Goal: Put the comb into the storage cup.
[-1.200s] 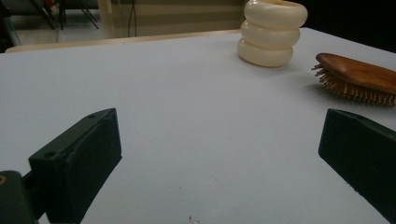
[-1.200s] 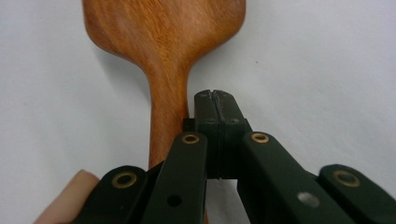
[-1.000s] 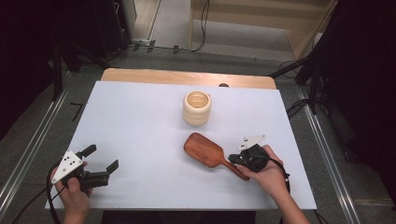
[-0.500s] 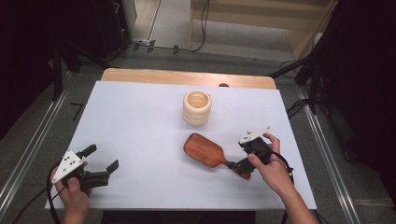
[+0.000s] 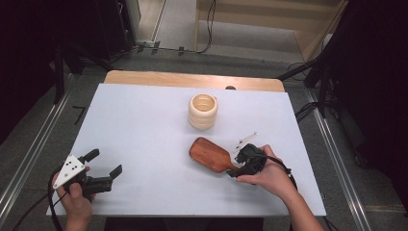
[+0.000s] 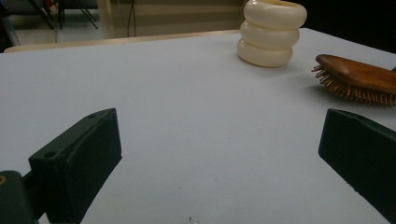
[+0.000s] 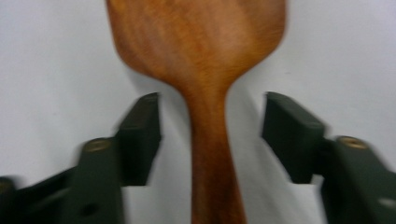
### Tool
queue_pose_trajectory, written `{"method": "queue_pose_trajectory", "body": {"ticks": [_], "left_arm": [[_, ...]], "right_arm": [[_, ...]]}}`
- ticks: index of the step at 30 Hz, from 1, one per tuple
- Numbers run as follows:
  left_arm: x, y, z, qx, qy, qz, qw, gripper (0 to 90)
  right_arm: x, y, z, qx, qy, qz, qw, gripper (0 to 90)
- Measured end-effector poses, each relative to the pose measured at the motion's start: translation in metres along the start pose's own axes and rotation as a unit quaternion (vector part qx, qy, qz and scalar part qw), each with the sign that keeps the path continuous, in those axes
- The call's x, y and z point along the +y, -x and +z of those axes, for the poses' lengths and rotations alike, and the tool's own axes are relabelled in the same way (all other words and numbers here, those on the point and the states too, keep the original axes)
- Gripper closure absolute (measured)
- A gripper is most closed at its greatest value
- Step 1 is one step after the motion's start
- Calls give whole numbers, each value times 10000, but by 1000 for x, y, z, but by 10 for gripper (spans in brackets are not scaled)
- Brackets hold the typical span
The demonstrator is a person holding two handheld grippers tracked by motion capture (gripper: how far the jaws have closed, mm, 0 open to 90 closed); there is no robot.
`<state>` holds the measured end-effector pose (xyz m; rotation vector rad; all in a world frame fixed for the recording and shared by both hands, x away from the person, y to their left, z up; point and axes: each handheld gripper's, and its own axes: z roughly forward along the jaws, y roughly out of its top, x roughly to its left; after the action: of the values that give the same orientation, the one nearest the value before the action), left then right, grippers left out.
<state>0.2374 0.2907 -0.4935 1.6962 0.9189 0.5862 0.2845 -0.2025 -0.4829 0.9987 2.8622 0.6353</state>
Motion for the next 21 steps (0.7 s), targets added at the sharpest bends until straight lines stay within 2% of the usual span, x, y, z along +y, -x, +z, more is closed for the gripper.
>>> {"method": "queue_pose_trajectory", "body": {"ticks": [1, 3, 6, 7, 10, 12, 21], "left_arm": [[0, 0, 0, -5, 6, 0, 10000, 0], [0, 0, 0, -10, 0, 4, 10000, 0], [0, 0, 0, -15, 0, 3, 10000, 0], [0, 0, 0, -16, 2, 4, 10000, 0], [0, 0, 0, -12, 1, 4, 10000, 0], [0, 0, 0, -19, 7, 9, 10000, 0], [0, 0, 1, -24, 6, 28, 10000, 0]], "right_arm": [[1, -1, 2, 0, -33, -61, 10000, 469], [3, -2, 6, -108, -140, -22, 9998, 514], [4, 0, 8, -139, -81, -43, 9999, 587], [4, 0, 8, -146, -70, -77, 9998, 632], [4, -1, 8, -126, -57, -243, 9996, 690], [2, -2, 7, 12, 20, -93, 10000, 697], [-9, -6, 9, -63, 478, -14, 9988, 700]]}}
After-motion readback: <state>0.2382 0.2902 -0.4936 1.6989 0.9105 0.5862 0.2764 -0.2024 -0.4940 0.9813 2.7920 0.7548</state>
